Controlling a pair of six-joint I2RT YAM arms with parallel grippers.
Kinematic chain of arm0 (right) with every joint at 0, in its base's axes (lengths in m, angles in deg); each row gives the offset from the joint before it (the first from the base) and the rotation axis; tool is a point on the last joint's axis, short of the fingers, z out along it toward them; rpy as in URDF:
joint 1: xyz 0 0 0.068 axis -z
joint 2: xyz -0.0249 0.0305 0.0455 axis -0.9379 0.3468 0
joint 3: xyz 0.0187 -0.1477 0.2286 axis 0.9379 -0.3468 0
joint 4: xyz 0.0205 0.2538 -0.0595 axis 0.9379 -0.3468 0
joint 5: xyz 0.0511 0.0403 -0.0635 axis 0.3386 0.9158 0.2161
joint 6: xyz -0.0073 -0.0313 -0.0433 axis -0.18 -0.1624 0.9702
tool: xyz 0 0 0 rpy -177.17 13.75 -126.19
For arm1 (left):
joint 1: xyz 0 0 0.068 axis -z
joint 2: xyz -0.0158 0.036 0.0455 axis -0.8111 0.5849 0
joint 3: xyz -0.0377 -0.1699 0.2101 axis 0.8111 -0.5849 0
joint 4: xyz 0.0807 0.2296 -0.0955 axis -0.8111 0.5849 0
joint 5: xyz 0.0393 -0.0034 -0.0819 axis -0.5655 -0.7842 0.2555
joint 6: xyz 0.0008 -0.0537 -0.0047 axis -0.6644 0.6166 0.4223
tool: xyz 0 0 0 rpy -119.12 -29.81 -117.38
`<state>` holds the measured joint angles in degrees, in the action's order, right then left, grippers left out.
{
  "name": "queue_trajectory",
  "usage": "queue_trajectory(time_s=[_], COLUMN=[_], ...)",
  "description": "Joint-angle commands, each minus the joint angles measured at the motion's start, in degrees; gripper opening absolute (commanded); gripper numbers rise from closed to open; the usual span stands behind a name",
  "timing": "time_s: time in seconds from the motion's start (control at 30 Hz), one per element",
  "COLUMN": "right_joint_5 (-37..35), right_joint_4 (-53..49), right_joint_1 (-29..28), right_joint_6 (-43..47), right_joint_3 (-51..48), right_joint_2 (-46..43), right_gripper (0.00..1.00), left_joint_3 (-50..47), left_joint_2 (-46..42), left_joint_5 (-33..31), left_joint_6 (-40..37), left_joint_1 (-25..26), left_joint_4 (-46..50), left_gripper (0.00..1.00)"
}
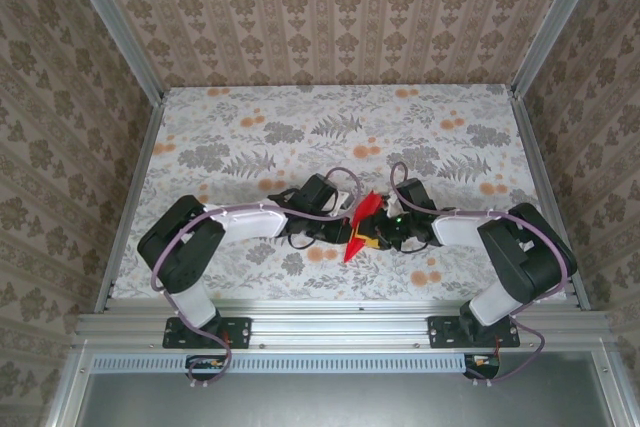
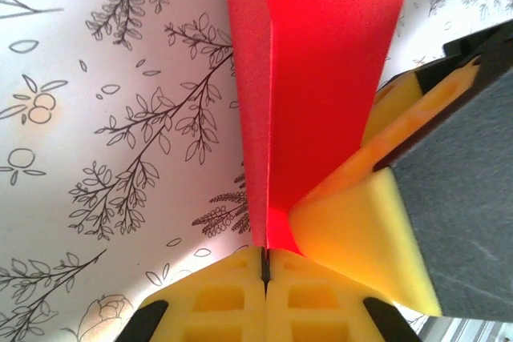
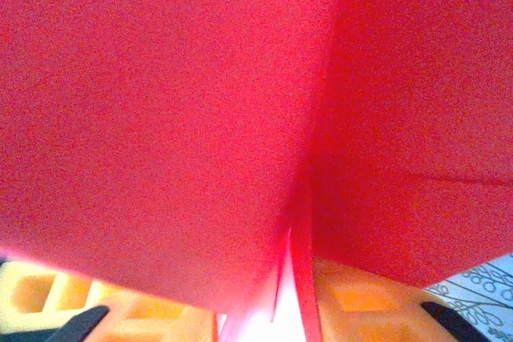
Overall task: Fold a paper plane with a square sheet of paper (pick it up from the middle)
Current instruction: Turn over a paper plane at the center of the table.
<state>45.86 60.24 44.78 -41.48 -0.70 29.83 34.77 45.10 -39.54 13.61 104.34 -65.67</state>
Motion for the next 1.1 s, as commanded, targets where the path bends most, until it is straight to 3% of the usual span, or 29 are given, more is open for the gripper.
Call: queue_trajectory(time_s=[0.0, 0.53, 0.67, 0.87, 1.07], right_joint_5=[-0.10, -2.04, -4.88, -13.03, -20.39], right_joint_4=[-0.87, -6.99, -14.90, -34.54, -50.57], right_joint_1=[-0.56, -1.05, -1.00, -1.02, -1.57], right_joint_6=[0.51, 4.81, 9.61, 22.45, 32.99], right_joint_3=[1.51, 4.16, 6.73, 16.23, 27.60], right_joint_2=[1.01, 1.93, 0.59, 0.66, 5.63], right_gripper=[0.27, 0.07, 0.01, 0.00, 0.01], left_joint_3=[-0.92, -3.61, -4.10, -4.98, -7.58], left_joint_2=[-1.42, -2.00, -2.73, -5.67, -10.80], left_joint_5=[2.62, 4.43, 4.43, 3.75, 2.61], left_joint_6=[1.91, 4.92, 4.98, 4.67, 3.86], left_joint_1=[-0.56, -2.16, -2.58, -3.31, -5.39], left_joint_4=[-2.61, -6.95, -6.75, -5.09, -2.33], left_gripper=[0.00, 0.00, 0.09, 0.28, 0.37])
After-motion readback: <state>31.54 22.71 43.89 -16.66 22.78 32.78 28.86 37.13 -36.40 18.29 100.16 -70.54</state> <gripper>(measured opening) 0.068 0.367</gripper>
